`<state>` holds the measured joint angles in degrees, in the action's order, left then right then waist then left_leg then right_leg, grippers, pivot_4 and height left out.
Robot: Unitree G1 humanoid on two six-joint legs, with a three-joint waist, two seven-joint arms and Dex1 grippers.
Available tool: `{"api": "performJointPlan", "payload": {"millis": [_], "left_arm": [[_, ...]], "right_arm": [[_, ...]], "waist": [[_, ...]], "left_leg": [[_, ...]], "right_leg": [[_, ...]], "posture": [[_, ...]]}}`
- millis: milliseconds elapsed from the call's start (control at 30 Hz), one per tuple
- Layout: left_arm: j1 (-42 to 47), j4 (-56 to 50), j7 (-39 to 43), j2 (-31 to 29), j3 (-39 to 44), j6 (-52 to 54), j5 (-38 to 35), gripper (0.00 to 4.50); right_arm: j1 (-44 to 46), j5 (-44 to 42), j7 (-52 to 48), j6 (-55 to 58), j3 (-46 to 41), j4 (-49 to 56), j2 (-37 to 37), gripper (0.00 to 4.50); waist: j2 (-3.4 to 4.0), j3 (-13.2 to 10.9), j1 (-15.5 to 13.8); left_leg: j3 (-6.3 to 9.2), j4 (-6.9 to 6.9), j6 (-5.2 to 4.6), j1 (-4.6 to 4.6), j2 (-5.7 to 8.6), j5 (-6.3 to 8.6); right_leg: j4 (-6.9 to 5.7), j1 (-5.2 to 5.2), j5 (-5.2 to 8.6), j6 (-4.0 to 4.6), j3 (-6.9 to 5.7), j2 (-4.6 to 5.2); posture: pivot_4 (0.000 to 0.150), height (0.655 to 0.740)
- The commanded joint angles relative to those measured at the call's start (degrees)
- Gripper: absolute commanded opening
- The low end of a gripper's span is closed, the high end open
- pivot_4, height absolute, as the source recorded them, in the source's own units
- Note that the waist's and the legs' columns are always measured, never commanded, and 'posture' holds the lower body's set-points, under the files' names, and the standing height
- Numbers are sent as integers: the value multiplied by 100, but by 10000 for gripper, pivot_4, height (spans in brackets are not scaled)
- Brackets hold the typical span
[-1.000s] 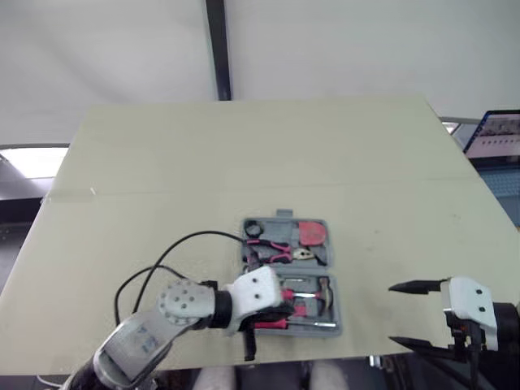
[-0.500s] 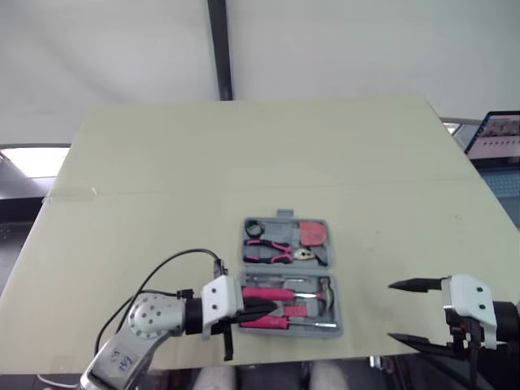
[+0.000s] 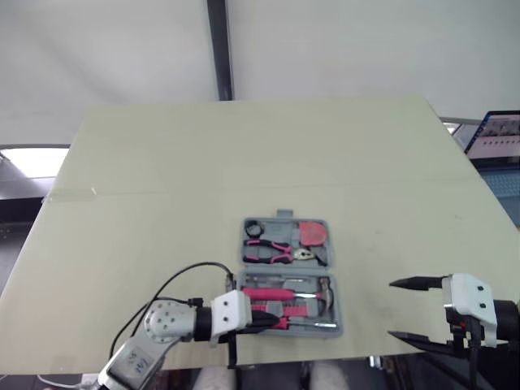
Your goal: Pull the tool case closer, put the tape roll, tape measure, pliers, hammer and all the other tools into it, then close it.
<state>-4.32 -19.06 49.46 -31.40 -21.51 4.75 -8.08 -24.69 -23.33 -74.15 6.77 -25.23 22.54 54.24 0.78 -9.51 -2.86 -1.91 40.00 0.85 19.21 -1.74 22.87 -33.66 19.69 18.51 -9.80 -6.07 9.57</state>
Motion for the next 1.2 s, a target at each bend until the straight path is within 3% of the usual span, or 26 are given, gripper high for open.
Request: {"api": "performJointPlan", "payload": {"millis": [33,567,733,967,1200], "left_arm": [[-11,69,11,50,-66,-178,81,579],[-146,305,-102,-58,-207,-4,598,579],[-181,278,-100,14,-200,12,482,579],[-271,-282,41,113,146,321,-321,579],[-38,-49,-65,99,128,418,-45,579]], "right_arm": [[-44,-38,59,-15,-202,92,-10,45000],[-20,-20,70,-23,-199,62,8,45000],[-65,-19,73,-29,-221,77,-5,45000],[-122,-27,72,-40,-236,99,-23,45000],[-41,-16,93,-47,-160,75,-17,45000]], "waist": [[0,0,-2],[0,0,-2],[1,0,-2],[0,0,-4],[2,1,-1]], "left_leg": [[0,0,0,0,0,0],[0,-1,0,0,0,0],[0,-1,0,-1,0,0],[0,-1,0,0,0,0],[1,-1,0,-1,0,0]], "right_leg": [[0,0,0,0,0,0],[1,0,0,0,0,0],[1,-1,0,0,0,0],[0,0,0,0,0,0],[1,-1,0,0,0,0]], "posture": [[1500,7400],[1500,7400],[1500,7400],[1500,7400],[1500,7400]]}}
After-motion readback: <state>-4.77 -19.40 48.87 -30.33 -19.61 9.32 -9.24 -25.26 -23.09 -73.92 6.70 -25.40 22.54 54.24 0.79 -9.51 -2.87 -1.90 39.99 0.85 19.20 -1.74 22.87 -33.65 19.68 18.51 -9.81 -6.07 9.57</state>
